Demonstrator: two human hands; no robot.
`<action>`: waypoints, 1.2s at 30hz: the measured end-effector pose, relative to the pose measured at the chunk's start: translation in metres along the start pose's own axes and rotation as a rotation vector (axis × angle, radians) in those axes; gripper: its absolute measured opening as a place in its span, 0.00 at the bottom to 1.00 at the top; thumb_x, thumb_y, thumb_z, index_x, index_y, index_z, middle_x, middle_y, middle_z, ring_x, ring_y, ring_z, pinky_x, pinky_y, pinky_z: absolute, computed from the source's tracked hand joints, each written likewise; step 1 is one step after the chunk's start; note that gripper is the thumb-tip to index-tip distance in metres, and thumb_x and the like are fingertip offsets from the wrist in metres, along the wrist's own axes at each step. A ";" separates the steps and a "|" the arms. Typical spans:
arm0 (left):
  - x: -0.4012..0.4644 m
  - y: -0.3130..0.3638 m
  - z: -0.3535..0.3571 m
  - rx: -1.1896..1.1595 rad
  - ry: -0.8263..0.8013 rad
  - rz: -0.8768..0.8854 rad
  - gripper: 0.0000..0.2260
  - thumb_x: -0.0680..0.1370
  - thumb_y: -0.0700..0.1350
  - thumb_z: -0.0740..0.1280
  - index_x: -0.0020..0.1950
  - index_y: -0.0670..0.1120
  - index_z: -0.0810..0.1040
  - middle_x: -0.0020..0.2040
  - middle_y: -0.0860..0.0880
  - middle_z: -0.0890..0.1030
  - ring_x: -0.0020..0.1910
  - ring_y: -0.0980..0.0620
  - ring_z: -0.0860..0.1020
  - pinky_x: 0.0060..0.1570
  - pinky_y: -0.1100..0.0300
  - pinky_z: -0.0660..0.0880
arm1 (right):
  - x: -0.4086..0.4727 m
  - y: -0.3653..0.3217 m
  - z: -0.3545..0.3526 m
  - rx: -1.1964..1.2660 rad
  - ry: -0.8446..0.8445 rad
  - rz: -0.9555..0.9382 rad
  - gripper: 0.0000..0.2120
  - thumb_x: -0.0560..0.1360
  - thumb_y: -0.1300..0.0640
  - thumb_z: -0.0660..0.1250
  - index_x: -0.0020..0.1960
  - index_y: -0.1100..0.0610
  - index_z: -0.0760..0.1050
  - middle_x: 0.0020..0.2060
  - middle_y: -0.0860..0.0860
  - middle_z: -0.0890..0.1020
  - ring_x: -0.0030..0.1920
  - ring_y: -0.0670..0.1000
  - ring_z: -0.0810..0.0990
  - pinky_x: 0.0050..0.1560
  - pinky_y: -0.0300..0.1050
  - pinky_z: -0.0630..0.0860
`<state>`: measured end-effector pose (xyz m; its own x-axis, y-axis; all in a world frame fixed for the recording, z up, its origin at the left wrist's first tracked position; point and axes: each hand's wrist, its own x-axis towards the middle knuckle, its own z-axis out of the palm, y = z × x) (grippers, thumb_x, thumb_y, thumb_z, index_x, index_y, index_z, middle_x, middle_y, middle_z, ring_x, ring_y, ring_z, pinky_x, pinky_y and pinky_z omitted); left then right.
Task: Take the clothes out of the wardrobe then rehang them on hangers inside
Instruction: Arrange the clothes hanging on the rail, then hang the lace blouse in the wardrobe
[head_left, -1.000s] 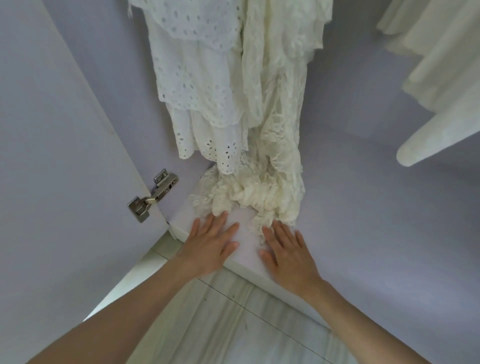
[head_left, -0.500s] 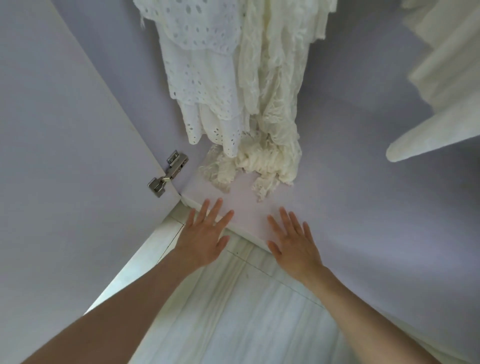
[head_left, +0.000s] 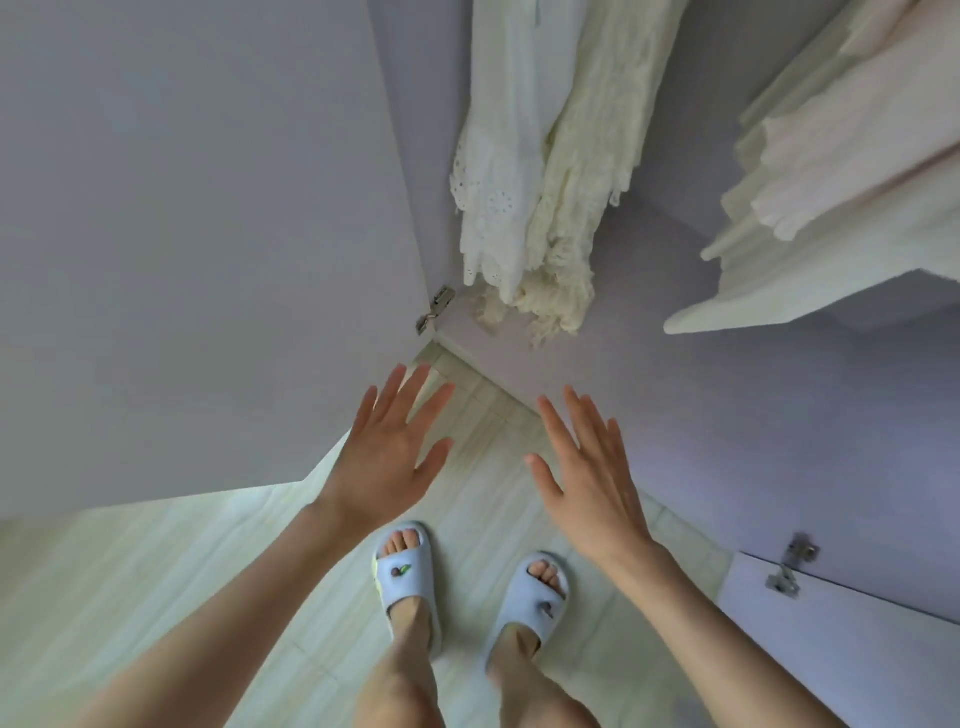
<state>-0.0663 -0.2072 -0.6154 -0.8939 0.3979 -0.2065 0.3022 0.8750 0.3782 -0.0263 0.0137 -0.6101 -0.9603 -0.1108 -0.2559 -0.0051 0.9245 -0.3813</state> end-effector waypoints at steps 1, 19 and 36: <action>-0.013 0.005 -0.019 0.012 0.024 -0.005 0.25 0.78 0.56 0.51 0.74 0.48 0.62 0.75 0.44 0.60 0.74 0.41 0.55 0.69 0.46 0.53 | -0.009 -0.011 -0.014 0.009 0.006 0.004 0.31 0.75 0.41 0.43 0.75 0.53 0.56 0.75 0.57 0.55 0.75 0.56 0.53 0.72 0.52 0.44; -0.281 0.112 -0.116 -0.115 0.225 -0.499 0.25 0.77 0.55 0.54 0.72 0.47 0.65 0.72 0.39 0.63 0.72 0.36 0.56 0.66 0.40 0.56 | -0.175 -0.155 -0.114 0.021 -0.238 -0.325 0.37 0.71 0.34 0.41 0.76 0.48 0.46 0.76 0.50 0.48 0.76 0.49 0.44 0.73 0.50 0.40; -0.701 0.172 -0.119 -0.380 0.634 -1.491 0.36 0.69 0.64 0.39 0.75 0.52 0.58 0.77 0.48 0.51 0.76 0.46 0.43 0.72 0.52 0.43 | -0.432 -0.421 -0.040 -0.088 -0.540 -1.158 0.33 0.74 0.36 0.47 0.75 0.49 0.52 0.75 0.49 0.55 0.75 0.46 0.46 0.71 0.45 0.38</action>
<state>0.5730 -0.3690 -0.2980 -0.3175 -0.9210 -0.2257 -0.8916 0.2089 0.4018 0.3790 -0.3130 -0.3033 -0.1482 -0.9776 -0.1496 -0.7964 0.2077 -0.5680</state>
